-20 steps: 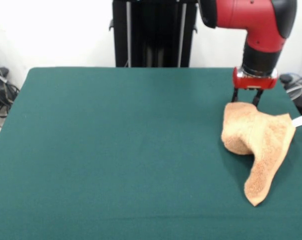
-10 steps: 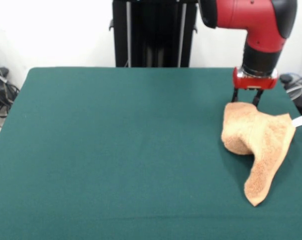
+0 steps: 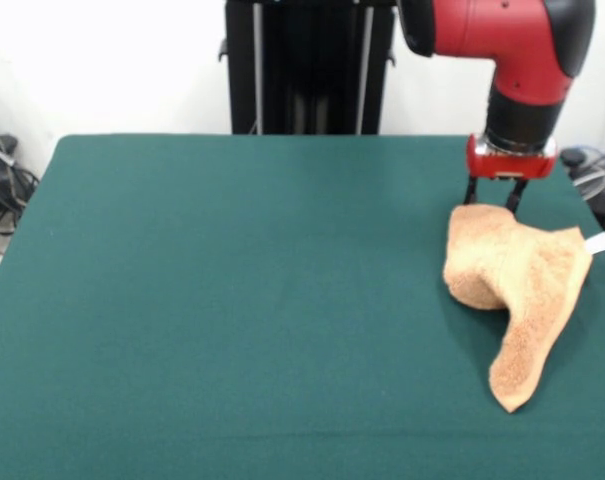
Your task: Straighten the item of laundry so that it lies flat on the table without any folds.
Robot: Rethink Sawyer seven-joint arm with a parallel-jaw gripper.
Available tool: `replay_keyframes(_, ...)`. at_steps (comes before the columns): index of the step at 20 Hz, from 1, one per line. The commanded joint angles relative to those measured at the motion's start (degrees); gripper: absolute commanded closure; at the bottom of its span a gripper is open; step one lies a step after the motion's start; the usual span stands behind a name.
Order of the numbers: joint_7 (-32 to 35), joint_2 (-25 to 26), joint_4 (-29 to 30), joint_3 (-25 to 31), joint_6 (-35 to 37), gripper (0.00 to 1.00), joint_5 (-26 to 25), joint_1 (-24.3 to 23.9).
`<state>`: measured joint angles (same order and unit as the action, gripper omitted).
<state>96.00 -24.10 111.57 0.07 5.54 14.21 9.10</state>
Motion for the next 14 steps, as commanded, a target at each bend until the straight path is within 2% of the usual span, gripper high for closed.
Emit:
replay_keyframes(1,10.4,6.7,-7.4,6.8,-4.0,0.00,1.4,-1.2)
replay_keyframes(3,10.2,6.8,-7.6,7.0,-3.6,0.00,1.4,-1.4)
replay_keyframes(9,11.2,-0.6,-5.2,1.9,3.9,0.00,2.8,2.1)
replay_keyframes(14,10.9,-3.0,-5.8,0.3,7.9,0.00,2.9,2.9)
